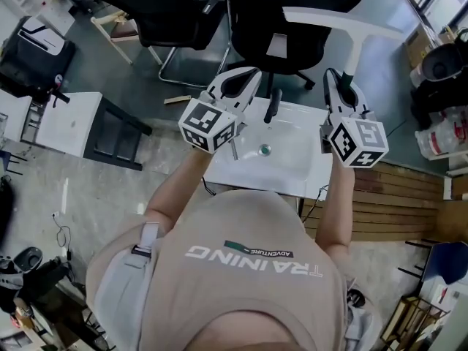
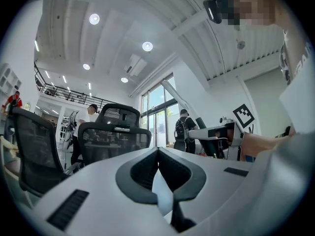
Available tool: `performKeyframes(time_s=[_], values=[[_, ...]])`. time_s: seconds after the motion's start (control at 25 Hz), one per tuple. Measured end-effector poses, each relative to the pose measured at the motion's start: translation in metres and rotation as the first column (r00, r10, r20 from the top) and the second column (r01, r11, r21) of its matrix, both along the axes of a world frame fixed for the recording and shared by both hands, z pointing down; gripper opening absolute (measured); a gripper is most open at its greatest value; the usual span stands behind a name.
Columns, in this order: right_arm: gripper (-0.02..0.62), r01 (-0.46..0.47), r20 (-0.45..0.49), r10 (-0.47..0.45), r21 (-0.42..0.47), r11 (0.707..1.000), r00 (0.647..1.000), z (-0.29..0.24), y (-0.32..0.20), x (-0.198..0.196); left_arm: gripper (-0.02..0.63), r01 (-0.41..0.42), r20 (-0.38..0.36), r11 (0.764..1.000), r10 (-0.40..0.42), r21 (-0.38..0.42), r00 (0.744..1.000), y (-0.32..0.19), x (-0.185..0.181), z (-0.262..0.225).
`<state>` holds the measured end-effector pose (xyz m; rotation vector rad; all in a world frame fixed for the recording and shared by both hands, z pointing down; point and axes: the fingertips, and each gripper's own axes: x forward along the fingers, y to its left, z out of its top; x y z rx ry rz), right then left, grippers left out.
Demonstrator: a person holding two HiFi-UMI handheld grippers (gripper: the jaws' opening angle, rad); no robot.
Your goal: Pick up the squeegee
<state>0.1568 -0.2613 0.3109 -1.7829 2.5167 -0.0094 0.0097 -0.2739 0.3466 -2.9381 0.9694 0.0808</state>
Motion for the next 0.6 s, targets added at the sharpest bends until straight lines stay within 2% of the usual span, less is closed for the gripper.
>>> performKeyframes(time_s=[0.6], values=[[0.029, 0.001, 0.007, -0.001, 0.016, 1.0, 1.0, -0.0029, -0.0014, 0.0009, 0.012, 0.002, 0.017, 1.0, -0.002, 0.013, 1.0, -0.0075, 0.0, -0.0016]])
